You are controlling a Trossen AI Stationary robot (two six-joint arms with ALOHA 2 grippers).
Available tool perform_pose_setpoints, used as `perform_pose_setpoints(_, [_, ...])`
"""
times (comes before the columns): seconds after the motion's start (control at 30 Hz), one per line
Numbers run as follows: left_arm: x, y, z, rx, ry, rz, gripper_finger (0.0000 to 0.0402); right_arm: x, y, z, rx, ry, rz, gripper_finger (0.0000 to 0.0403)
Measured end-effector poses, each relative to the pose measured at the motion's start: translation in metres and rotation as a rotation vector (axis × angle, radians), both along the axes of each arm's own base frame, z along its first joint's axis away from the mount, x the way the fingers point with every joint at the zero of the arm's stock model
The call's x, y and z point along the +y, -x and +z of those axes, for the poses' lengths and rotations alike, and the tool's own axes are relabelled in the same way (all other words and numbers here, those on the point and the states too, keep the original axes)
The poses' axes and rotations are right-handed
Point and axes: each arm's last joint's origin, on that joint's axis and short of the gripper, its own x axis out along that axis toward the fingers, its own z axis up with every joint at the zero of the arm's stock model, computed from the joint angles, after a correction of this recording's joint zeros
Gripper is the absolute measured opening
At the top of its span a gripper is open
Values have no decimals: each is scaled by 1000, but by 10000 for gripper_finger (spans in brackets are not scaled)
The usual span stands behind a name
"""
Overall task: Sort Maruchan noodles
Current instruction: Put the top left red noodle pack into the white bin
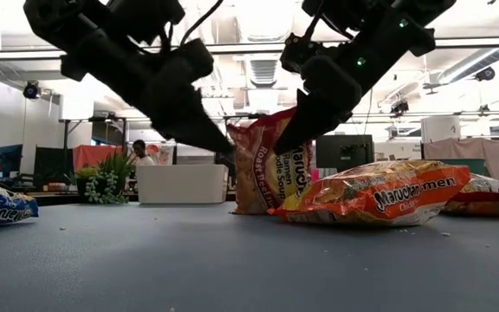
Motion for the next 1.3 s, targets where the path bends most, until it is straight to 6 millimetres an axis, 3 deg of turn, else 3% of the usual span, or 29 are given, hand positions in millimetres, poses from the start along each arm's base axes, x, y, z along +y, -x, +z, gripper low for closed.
perform_pose_setpoints(0.23, [4,-1,-5,2,-137,14,226,-7,-1,0,5,-25,6,53])
perform_pose_setpoints(0.4, [6,-10,-18,-19,-119,-38,239,-7,-1,0,6,-28,8,52])
perform_pose_setpoints(0.73, [20,-26,-37,-114,-96,-52,210,-6,0,-2,19,-44,22,52])
perform_pose_setpoints(0.93, [20,-27,-39,-119,-84,-66,167,-6,-1,-1,12,-50,27,60])
perform_pose_setpoints(1.3, [20,-26,-39,-123,-59,-63,95,-6,2,5,-2,-75,10,158])
